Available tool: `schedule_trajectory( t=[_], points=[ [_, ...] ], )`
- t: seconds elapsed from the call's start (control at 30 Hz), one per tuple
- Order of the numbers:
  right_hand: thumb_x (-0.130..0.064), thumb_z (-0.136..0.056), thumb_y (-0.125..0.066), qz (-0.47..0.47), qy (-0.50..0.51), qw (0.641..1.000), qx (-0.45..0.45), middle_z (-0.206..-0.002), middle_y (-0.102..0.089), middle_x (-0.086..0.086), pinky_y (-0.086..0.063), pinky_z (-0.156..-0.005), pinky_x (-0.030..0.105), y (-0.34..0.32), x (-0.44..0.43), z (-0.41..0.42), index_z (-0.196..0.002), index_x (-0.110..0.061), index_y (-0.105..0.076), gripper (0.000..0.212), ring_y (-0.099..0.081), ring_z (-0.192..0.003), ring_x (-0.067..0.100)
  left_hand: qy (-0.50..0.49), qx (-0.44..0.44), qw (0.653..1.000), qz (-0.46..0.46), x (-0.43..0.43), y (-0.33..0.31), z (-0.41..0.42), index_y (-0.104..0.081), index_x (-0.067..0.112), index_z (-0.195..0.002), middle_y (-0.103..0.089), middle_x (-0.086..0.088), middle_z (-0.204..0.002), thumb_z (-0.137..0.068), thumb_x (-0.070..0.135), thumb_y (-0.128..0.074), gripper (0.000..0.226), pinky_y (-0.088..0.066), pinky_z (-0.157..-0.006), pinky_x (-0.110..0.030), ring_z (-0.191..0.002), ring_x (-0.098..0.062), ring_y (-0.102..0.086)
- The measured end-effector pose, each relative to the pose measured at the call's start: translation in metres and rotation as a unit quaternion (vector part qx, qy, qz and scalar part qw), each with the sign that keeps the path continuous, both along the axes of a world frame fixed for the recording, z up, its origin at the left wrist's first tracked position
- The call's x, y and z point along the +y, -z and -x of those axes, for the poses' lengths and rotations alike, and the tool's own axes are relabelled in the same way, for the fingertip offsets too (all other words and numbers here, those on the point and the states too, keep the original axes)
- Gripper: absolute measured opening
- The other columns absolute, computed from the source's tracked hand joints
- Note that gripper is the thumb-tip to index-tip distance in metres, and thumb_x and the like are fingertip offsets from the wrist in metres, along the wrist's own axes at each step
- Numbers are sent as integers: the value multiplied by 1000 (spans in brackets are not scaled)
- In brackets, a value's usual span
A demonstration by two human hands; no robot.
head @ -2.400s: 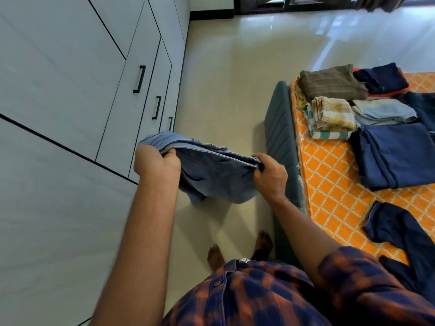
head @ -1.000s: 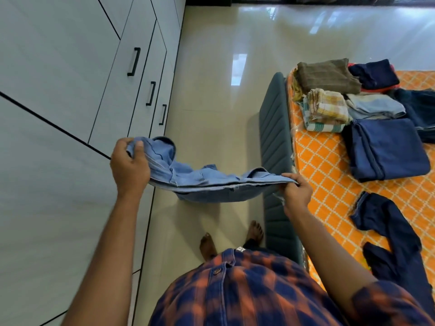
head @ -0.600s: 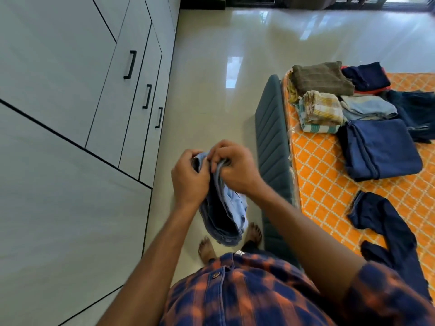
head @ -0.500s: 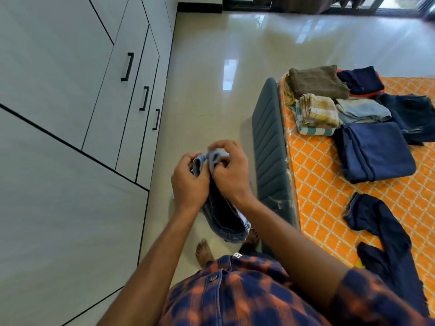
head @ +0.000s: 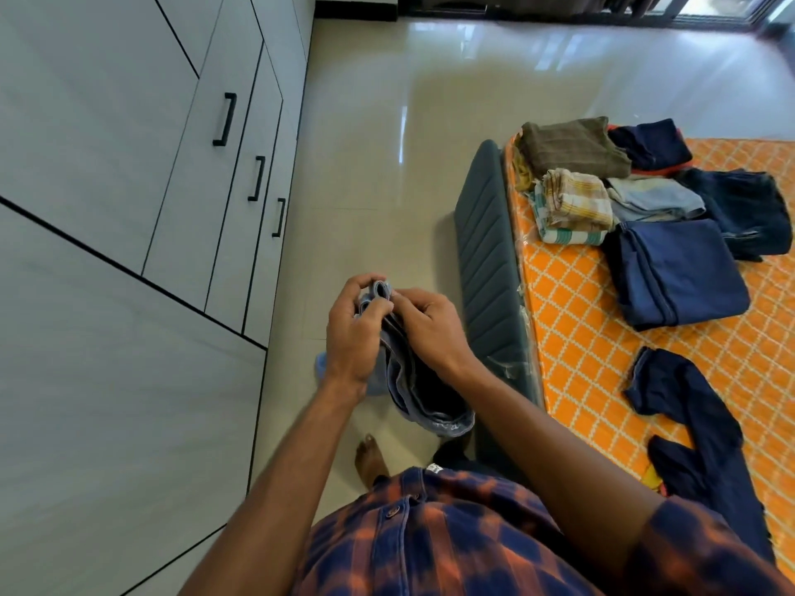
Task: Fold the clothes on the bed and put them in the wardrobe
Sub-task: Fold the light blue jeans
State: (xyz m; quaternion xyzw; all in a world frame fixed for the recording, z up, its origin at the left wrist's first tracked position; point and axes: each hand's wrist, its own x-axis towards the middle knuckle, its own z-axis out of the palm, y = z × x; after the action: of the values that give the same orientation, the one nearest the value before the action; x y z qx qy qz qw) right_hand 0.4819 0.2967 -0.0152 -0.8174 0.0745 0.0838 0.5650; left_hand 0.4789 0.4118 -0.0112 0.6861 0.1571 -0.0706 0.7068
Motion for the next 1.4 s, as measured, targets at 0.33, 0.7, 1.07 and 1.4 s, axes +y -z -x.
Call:
schedule_trajectory(
  t=[0.33,0.7,1.07,1.4],
  points=[
    [-56,-80,-72,195,23,980,-39,-129,-51,-12,-53,-94,34,58,-63,75,-145,-33,-45,74,-53,-114,5,-143,81,986,36,-7,-3,-15,-56,21,-81,-65,-7,-78,-80,0,-73,27,-49,-56,-31,-70,-23,-63],
    [-31,-82,-78,23,15,996,-85,-90,-73,2,-57,-72,43,66,-93,24,-103,-16,-72,27,-71,-85,21,-81,99,990,55,34,-24,-36,-62,18,-82,-66,0,-77,-84,-2,-71,23,-54,-58,-28,-70,-15,-65],
    [-29,-64,-79,-94,-202,970,-93,-85,-52,36,-42,-67,41,-33,-99,-66,-91,18,-55,59,-51,-78,32,226,-70,889,-391,112,-57,-61,-64,22,-99,-69,3,-89,-71,40,-89,41,-58,-74,-38,-83,-18,-66],
    [-19,-79,-85,230,-343,909,-60,-85,-71,-1,-54,-75,38,-95,-123,-122,-93,-17,-74,19,-66,-78,14,345,-146,846,-380,94,-72,-124,-64,15,-83,-63,0,-78,-72,28,-89,31,-45,-62,-28,-72,-14,-57]
  ],
)
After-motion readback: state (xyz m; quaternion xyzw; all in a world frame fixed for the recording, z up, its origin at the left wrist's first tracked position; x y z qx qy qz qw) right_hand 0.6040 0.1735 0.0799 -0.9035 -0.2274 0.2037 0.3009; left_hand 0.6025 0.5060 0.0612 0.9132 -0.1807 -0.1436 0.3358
